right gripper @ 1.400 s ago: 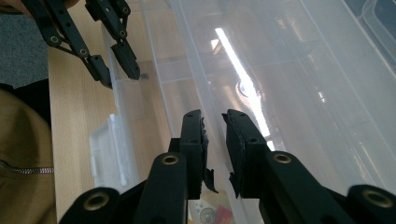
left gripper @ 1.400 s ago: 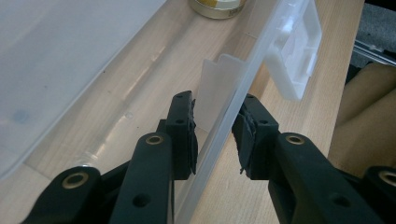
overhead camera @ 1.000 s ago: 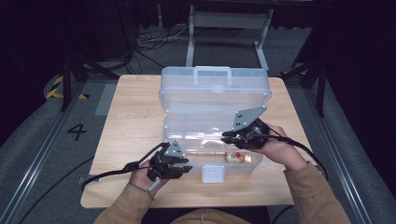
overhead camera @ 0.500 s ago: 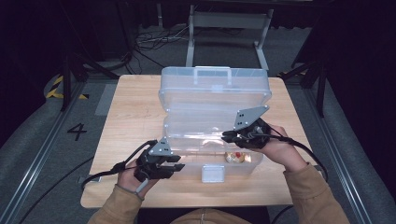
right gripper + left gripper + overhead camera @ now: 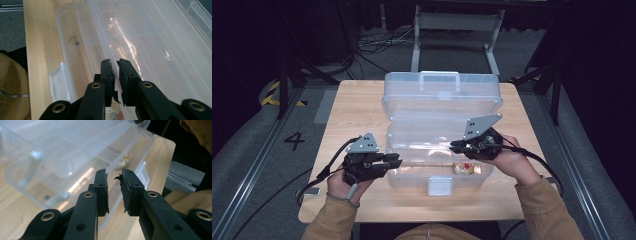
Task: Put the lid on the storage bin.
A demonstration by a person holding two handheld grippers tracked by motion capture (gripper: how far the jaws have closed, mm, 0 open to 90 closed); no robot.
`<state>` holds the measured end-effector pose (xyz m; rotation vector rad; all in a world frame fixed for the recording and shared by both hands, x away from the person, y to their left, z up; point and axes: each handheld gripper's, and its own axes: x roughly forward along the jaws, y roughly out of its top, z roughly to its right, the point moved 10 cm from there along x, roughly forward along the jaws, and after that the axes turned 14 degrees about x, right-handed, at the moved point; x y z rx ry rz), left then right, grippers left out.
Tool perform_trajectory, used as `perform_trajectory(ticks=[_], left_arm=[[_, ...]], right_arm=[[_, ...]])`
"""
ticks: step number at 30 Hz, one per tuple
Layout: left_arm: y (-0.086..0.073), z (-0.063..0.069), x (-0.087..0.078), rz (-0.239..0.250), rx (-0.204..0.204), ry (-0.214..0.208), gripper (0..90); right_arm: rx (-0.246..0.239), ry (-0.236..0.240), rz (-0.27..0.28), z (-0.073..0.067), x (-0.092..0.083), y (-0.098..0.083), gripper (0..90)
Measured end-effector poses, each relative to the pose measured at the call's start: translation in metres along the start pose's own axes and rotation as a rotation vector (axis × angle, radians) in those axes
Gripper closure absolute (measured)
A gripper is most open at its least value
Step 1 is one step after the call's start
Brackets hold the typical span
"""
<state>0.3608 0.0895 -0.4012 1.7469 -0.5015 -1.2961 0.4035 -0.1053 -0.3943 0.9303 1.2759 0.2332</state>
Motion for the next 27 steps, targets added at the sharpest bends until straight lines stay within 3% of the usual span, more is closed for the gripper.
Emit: perform_trajectory(ticks=[2,10,15,27], left_arm=[[0.006,-0.002,-0.002,0.029,-0.015,-0.003,75.6],[0.027,-0.019,-0.011,0.089,-0.038,0.064,76.1],[0.034,-0.030,-0.015,0.090,-0.035,0.136,77.2],[0.036,-0.057,-0.027,0.110,-0.122,0.224,82.7]], right_arm=[[0.001,0.002,-0.001,0.000,0.000,-0.001,82.8],[0.012,0.004,0.013,0.000,0.000,-0.001,82.6],[0.018,0.006,0.026,-0.001,-0.003,-0.001,83.0],[0.024,0.011,0.028,-0.003,-0.003,-0.004,82.9]])
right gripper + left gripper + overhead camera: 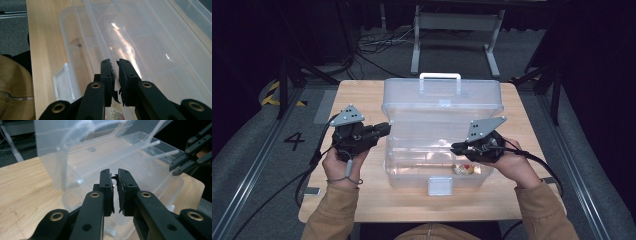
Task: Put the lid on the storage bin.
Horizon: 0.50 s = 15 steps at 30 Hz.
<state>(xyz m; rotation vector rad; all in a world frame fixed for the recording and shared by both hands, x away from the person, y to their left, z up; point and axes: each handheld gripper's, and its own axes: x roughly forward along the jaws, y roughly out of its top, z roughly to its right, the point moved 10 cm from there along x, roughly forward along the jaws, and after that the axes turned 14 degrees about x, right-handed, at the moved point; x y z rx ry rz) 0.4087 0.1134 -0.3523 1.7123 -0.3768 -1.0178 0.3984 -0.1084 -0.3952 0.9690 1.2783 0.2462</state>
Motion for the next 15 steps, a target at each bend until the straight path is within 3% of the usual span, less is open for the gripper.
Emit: perform_trajectory(ticks=[6,15], left_arm=[[-0.002,-0.003,-0.001,-0.015,0.004,0.029,87.1],[-0.005,0.004,0.002,-0.033,0.013,0.013,89.2]], right_arm=[[0.000,0.015,-0.019,-0.004,0.002,-0.005,82.8],[0.001,0.030,-0.017,-0.008,-0.002,-0.011,83.4]])
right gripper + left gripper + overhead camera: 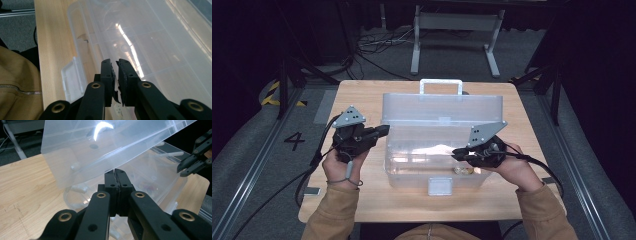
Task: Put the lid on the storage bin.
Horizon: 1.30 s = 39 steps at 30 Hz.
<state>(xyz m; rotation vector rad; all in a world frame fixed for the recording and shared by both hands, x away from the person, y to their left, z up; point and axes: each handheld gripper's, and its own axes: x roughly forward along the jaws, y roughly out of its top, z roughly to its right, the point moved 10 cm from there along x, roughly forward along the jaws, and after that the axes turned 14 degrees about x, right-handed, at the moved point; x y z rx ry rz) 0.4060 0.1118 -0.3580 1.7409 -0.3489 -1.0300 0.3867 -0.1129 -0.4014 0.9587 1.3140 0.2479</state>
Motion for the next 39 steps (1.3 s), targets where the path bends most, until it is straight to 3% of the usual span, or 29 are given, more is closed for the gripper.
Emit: perform_trajectory(ticks=[18,20,26,27,29,31,33,39], left_arm=[[-0.003,0.003,-0.001,-0.017,0.027,-0.005,89.1],[-0.003,0.003,-0.001,-0.017,0.030,-0.002,89.1],[-0.004,0.004,-0.001,-0.022,0.035,-0.003,89.1],[-0.004,0.004,0.000,-0.022,0.034,-0.004,89.1],[-0.005,0.005,0.000,-0.026,0.037,-0.005,89.1],[-0.005,0.005,0.001,-0.028,0.040,-0.005,89.1],[-0.006,0.006,0.001,-0.030,0.040,-0.006,89.1],[-0.007,0.007,0.002,-0.034,0.041,-0.006,89.1]], right_arm=[[0.056,0.015,0.080,0.012,-0.028,-0.011,84.1],[0.060,-0.004,0.097,0.016,-0.031,-0.013,84.1],[0.140,-0.040,0.183,0.031,-0.044,-0.016,82.8],[0.140,-0.040,0.183,0.031,-0.044,-0.016,82.8],[0.188,-0.038,0.207,0.036,-0.051,-0.018,85.7],[0.192,-0.036,0.209,0.037,-0.052,-0.018,86.3],[0.218,-0.007,0.209,0.037,-0.053,-0.018,87.5],[0.269,-0.022,0.255,0.048,-0.059,-0.022,90.0]])
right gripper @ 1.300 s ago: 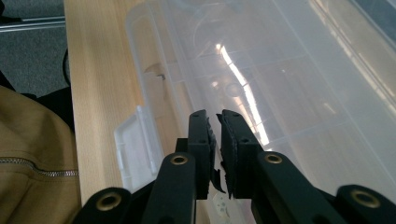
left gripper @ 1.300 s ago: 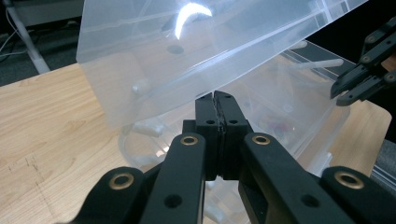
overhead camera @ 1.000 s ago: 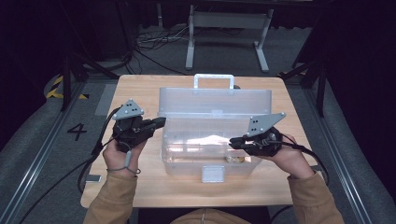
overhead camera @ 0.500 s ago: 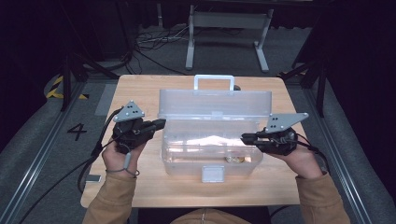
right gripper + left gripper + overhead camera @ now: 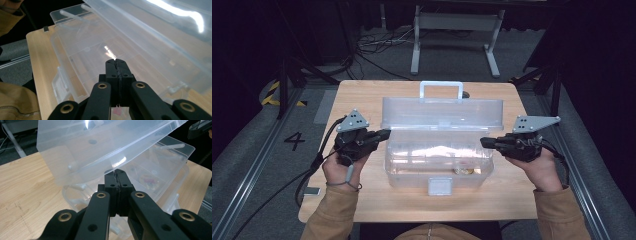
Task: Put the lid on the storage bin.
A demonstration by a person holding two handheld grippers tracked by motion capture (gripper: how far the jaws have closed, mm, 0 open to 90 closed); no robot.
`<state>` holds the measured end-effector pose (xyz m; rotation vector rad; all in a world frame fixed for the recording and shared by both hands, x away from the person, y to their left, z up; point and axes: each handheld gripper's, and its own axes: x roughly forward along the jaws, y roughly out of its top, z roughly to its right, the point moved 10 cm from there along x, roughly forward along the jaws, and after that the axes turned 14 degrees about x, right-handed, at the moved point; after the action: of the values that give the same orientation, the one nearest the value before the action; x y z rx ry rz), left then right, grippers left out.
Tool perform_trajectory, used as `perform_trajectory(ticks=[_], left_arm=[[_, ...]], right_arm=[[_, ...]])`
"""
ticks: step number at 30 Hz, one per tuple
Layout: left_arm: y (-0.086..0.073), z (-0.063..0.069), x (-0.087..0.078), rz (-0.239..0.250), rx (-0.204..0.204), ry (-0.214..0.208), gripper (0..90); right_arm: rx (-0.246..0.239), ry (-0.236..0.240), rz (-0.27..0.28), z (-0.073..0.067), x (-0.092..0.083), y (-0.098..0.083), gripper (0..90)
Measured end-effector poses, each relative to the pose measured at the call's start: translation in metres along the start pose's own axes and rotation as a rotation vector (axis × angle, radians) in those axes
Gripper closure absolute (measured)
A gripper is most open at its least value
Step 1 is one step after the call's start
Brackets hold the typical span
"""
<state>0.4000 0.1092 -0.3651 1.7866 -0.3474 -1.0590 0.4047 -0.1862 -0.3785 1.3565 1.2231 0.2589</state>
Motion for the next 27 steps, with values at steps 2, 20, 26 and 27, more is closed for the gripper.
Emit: perform_trajectory(ticks=[2,20,26,27], left_arm=[[0.000,0.000,0.000,0.000,0.000,0.000,89.1],[-0.002,0.002,-0.002,-0.014,0.009,-0.015,88.6],[-0.003,0.003,-0.002,-0.017,0.012,-0.024,85.7],[-0.003,0.004,-0.002,-0.020,0.015,-0.031,82.9]], right_arm=[[0.003,-0.002,0.006,0.001,-0.001,0.000,90.0],[0.098,-0.027,0.076,0.020,-0.008,0.005,90.0],[0.102,-0.026,0.084,0.021,-0.008,0.005,90.0],[0.102,-0.026,0.084,0.021,-0.008,0.006,90.0]])
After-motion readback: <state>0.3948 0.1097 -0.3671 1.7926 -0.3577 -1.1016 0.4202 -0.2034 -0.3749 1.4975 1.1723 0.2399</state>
